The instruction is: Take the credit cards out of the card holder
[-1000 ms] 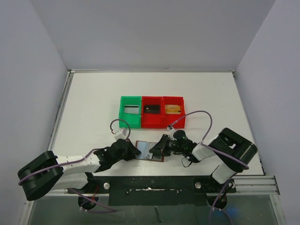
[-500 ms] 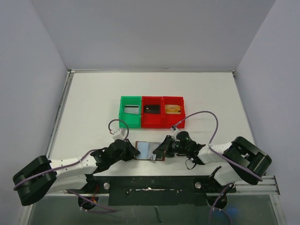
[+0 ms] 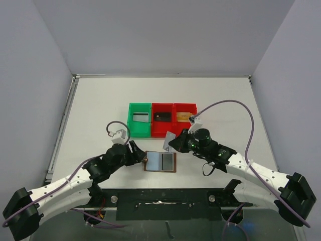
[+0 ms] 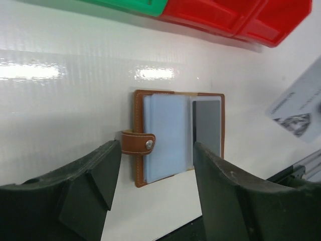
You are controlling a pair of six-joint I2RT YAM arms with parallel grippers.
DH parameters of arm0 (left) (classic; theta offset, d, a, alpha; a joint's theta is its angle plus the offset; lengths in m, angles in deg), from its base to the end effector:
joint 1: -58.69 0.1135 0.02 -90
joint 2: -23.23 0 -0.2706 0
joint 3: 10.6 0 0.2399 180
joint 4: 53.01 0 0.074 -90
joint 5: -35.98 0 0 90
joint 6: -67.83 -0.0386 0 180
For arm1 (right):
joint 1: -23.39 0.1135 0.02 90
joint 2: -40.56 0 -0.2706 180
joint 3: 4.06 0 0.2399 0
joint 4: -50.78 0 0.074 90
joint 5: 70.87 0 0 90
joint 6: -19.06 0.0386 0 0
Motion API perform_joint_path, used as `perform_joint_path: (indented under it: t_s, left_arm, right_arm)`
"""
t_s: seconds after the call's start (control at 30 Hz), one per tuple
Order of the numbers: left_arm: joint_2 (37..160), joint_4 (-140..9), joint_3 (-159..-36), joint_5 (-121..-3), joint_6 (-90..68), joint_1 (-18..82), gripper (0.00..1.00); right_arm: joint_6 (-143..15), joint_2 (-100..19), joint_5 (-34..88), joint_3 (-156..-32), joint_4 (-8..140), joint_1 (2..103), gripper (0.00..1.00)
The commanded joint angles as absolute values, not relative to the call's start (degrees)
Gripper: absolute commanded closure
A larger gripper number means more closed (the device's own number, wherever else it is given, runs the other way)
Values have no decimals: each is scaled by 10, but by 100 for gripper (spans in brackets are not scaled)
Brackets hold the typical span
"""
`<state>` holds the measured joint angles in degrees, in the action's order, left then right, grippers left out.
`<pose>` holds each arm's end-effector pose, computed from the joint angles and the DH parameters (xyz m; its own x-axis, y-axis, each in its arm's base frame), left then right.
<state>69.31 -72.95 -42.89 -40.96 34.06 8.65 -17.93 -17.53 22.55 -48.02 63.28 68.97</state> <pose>0.1082 -0.1156 0.1893 -0.7186 -0.4032 -0.5666 0.0515 0.7816 -0.6216 0.1455 0.1517 0.2342 -0.7880 0.3350 -0.5165 -0.2008 0.6532 0.7301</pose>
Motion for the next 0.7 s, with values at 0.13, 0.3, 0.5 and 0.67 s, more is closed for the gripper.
perform_joint_path:
  t_s: [0.13, 0.3, 0.5, 0.67]
  left_arm:
    - [624, -830, -438, -403, 312, 175, 26]
    - [586, -865, -427, -433, 333, 255, 25]
    - [582, -908, -438, -419, 327, 272, 25]
    - [605, -913, -453, -414, 360, 274, 25]
  right_arm:
    - [-464, -228, 81, -618, 655, 748, 100]
    - [-602, -303, 23, -692, 642, 786, 100]
    - [-647, -444, 50, -873, 737, 777, 100]
    - [-677, -580, 37, -1012, 810, 772, 100]
